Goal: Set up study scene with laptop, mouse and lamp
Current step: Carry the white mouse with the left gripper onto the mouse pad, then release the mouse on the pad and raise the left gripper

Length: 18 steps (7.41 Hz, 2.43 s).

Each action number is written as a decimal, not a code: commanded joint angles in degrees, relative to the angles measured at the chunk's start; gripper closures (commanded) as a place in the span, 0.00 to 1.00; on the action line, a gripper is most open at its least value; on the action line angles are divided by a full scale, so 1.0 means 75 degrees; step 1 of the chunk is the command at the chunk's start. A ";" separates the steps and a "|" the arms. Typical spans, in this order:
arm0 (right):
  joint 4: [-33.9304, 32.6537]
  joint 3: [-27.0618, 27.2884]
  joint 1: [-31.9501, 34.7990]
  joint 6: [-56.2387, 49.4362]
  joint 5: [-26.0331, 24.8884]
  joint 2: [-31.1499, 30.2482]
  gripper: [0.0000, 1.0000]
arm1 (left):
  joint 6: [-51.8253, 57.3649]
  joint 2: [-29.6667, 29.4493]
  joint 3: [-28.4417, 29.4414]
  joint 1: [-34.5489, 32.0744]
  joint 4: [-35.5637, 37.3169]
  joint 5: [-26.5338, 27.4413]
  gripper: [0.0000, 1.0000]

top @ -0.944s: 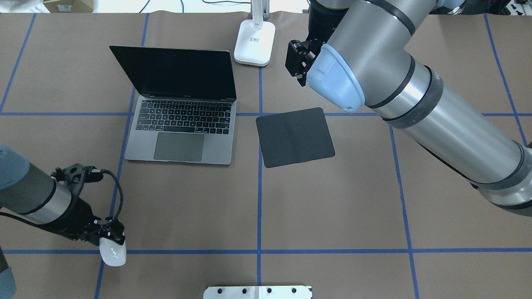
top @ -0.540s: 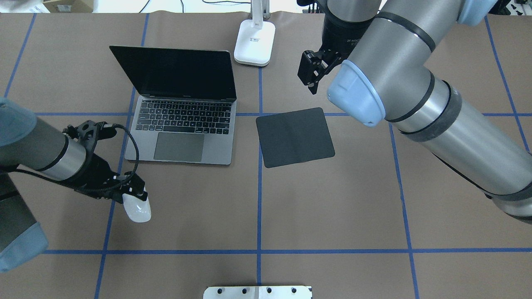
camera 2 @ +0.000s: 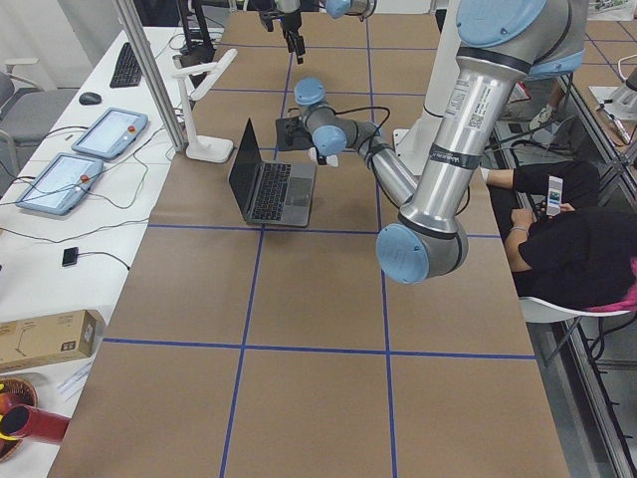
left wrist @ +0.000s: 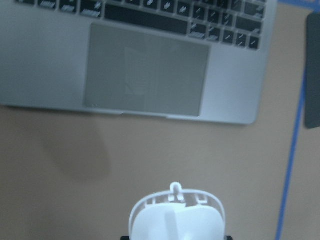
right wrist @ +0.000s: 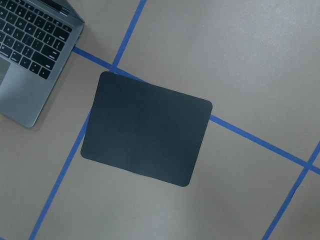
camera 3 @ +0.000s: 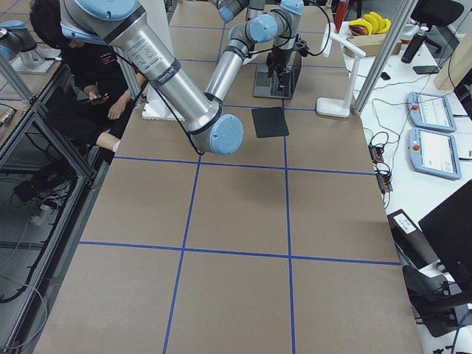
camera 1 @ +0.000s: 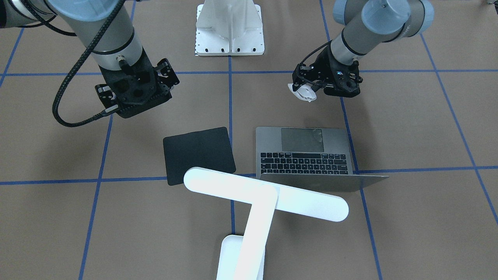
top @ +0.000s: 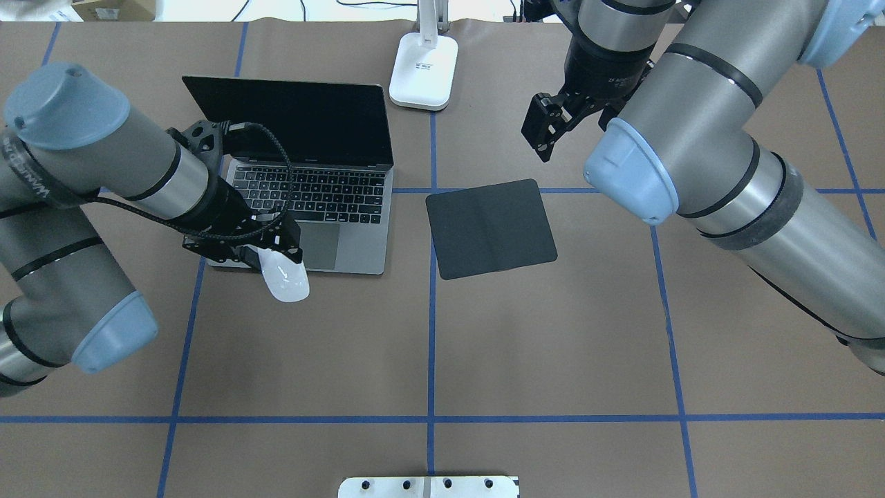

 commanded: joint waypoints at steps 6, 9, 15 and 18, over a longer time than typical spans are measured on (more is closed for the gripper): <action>0.0018 0.0549 0.0939 0.0023 0.0100 -0.0919 0.00 | -0.0594 -0.3998 0.3630 0.0540 0.0321 0.0163 0.35; 0.0029 0.0783 0.0963 0.0023 0.0053 -0.1212 0.00 | -0.0724 -0.4856 0.5317 0.0835 -0.0494 0.0949 0.35; 0.0030 0.0819 0.0963 0.0011 0.0018 -0.1248 0.00 | -0.0712 -0.4833 0.5708 0.0823 -0.0921 0.1453 0.26; 0.0704 0.1052 0.0987 -0.0012 0.0099 -0.1608 0.00 | -0.0619 -0.4775 0.5592 0.0800 -0.0956 0.1488 0.01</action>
